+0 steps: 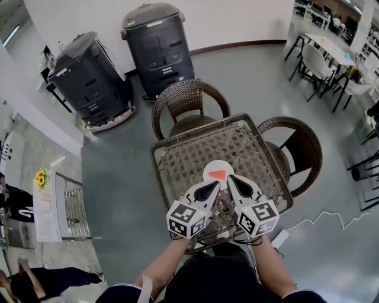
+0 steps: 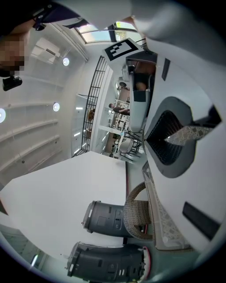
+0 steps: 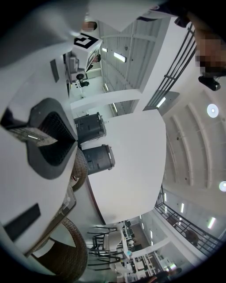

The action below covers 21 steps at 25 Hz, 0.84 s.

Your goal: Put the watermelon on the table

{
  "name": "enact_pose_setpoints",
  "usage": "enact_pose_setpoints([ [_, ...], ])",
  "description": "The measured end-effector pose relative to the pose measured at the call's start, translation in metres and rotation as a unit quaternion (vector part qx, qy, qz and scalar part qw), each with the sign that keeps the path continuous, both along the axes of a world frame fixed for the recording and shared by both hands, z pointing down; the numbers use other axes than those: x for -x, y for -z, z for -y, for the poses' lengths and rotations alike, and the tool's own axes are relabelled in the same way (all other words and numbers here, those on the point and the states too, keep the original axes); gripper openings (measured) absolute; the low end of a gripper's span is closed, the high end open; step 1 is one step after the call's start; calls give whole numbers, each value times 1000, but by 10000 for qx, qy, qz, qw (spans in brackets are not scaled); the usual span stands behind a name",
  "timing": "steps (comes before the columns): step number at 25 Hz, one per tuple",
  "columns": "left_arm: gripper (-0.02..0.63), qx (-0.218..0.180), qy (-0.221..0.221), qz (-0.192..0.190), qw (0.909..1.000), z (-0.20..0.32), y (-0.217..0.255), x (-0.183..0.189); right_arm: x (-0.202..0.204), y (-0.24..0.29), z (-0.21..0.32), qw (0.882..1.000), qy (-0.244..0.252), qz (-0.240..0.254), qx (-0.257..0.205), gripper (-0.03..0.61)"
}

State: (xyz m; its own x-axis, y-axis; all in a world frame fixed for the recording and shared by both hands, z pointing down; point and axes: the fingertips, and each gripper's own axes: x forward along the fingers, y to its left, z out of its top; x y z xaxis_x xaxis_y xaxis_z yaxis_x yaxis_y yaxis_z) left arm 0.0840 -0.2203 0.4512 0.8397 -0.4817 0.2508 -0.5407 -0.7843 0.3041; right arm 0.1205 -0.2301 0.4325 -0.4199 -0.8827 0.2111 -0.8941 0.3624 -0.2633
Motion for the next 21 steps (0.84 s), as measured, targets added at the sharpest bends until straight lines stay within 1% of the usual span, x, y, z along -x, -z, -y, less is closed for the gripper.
enact_pose_setpoints([
  [21, 5, -103, -33, -3, 9999, -11, 12, 2, -2, 16, -14, 9997, 48, 87, -209, 3],
])
